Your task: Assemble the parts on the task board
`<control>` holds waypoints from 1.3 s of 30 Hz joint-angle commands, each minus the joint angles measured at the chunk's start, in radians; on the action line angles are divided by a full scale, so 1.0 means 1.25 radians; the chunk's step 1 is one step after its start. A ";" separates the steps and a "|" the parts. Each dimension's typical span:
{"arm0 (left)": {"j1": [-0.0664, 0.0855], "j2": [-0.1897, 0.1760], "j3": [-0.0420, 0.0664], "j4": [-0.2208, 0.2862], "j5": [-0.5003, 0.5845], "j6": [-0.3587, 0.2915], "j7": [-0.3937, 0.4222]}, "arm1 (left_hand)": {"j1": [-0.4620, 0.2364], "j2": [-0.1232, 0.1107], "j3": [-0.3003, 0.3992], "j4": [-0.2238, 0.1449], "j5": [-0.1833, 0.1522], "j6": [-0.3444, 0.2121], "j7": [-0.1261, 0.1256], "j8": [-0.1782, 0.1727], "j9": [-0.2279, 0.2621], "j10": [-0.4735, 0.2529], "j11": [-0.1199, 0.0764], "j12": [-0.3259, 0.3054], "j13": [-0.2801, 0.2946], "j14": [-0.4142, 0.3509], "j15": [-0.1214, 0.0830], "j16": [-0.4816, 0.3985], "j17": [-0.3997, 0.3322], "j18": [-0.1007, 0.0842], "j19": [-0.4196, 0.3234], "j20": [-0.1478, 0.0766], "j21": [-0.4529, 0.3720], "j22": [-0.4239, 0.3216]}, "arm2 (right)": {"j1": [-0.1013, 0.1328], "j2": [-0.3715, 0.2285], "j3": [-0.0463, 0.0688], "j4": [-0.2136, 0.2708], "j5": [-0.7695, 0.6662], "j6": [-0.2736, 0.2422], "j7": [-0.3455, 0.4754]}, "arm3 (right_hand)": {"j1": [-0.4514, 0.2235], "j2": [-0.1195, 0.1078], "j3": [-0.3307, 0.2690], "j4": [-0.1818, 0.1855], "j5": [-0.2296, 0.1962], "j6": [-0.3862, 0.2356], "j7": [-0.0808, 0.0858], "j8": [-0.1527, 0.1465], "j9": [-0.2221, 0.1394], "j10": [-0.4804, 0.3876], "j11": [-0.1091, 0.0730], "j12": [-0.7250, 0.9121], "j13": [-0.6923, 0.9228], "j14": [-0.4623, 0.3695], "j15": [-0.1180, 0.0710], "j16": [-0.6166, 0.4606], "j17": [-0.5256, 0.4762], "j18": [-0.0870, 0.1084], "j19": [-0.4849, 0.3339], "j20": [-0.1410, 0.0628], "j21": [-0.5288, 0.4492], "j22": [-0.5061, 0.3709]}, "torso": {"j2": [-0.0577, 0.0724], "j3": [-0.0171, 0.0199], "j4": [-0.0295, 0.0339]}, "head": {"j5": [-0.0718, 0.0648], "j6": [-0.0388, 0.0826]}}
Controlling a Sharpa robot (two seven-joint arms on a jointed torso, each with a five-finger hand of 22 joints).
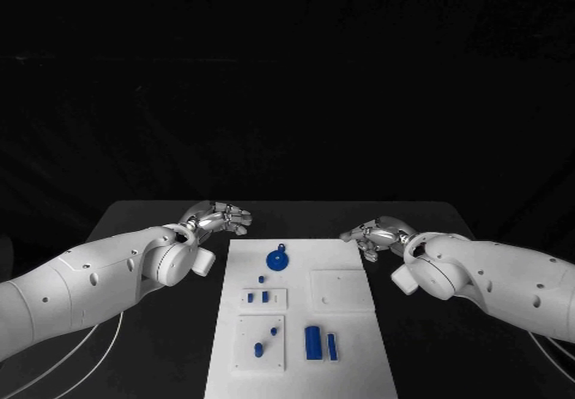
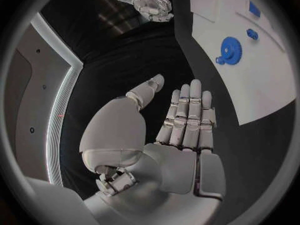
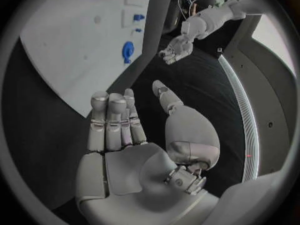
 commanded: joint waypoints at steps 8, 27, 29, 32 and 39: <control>0.020 0.028 0.001 -0.060 0.141 -0.003 0.062 | -0.009 0.002 -0.001 0.006 -0.042 -0.004 -0.007 0.006 -0.005 -0.008 0.000 -0.012 -0.012 -0.091 0.045 -0.099 -0.022 0.003 -0.050 0.042 -0.043 -0.003 | -0.003 0.125 0.040 -0.275 0.199 0.097 0.193 | 0.027 0.009 0.064 -0.004 0.004 -0.052 0.043 -0.011 -0.003 -0.130 0.091 -0.393 -0.386 -0.237 0.142 -0.413 -0.239 -0.037 -0.293 0.124 -0.326 -0.157 | -0.013 -0.0036 -0.0017 | -0.010 0.072; 0.009 0.055 0.006 -0.057 0.155 -0.062 0.088 | -0.873 0.103 -0.452 0.178 -0.086 -0.670 -0.140 -0.253 -0.392 -0.871 -0.114 -0.133 -0.116 -0.745 -0.074 -0.480 -0.336 -0.006 -0.466 0.006 -0.499 -0.966 | -0.023 0.137 0.067 -0.286 0.214 0.057 0.205 | -0.648 0.067 -0.326 0.232 -0.205 -0.739 -0.105 -0.167 -0.464 -0.821 -0.016 -0.764 -0.924 -0.976 0.070 -0.846 -0.819 -0.173 -0.831 0.035 -0.810 -1.033 | -0.036 0.0068 0.0027 | -0.001 0.076; 0.002 0.048 0.009 -0.033 0.157 -0.087 0.098 | -0.873 0.103 -0.452 0.178 -0.086 -0.670 -0.140 -0.253 -0.392 -0.871 -0.114 -0.133 -0.116 -0.745 -0.074 -0.480 -0.336 -0.006 -0.466 0.006 -0.499 -0.966 | -0.027 0.129 0.069 -0.261 0.224 0.034 0.216 | -0.648 0.067 -0.326 0.232 -0.205 -0.739 -0.105 -0.167 -0.464 -0.821 -0.016 -0.764 -0.924 -0.976 0.070 -0.846 -0.819 -0.173 -0.831 0.035 -0.810 -1.033 | -0.048 0.0093 0.0045 | -0.003 0.068; -0.011 0.035 0.016 0.016 0.160 -0.136 0.117 | -0.873 0.103 -0.452 0.178 -0.086 -0.670 -0.140 -0.253 -0.392 -0.871 -0.114 -0.133 -0.116 -0.745 -0.074 -0.480 -0.336 -0.006 -0.466 0.006 -0.499 -0.966 | -0.034 0.115 0.072 -0.212 0.245 -0.009 0.236 | -0.648 0.067 -0.326 0.232 -0.205 -0.739 -0.105 -0.167 -0.464 -0.821 -0.016 -0.764 -0.924 -0.976 0.070 -0.846 -0.819 -0.173 -0.831 0.035 -0.810 -1.033 | -0.070 0.0136 0.0074 | -0.005 0.055; -0.053 -0.009 0.037 0.174 0.173 -0.298 0.180 | -0.873 0.103 -0.452 0.178 -0.086 -0.670 -0.140 -0.253 -0.392 -0.871 -0.114 -0.133 -0.116 -0.745 -0.074 -0.480 -0.336 -0.006 -0.466 0.006 -0.499 -0.966 | -0.060 0.067 0.083 -0.048 0.313 -0.154 0.305 | -0.648 0.067 -0.326 0.232 -0.205 -0.739 -0.105 -0.167 -0.464 -0.821 -0.016 -0.764 -0.924 -0.976 0.070 -0.846 -0.819 -0.173 -0.831 0.035 -0.810 -1.033 | -0.094 0.0186 0.0108 | -0.009 0.039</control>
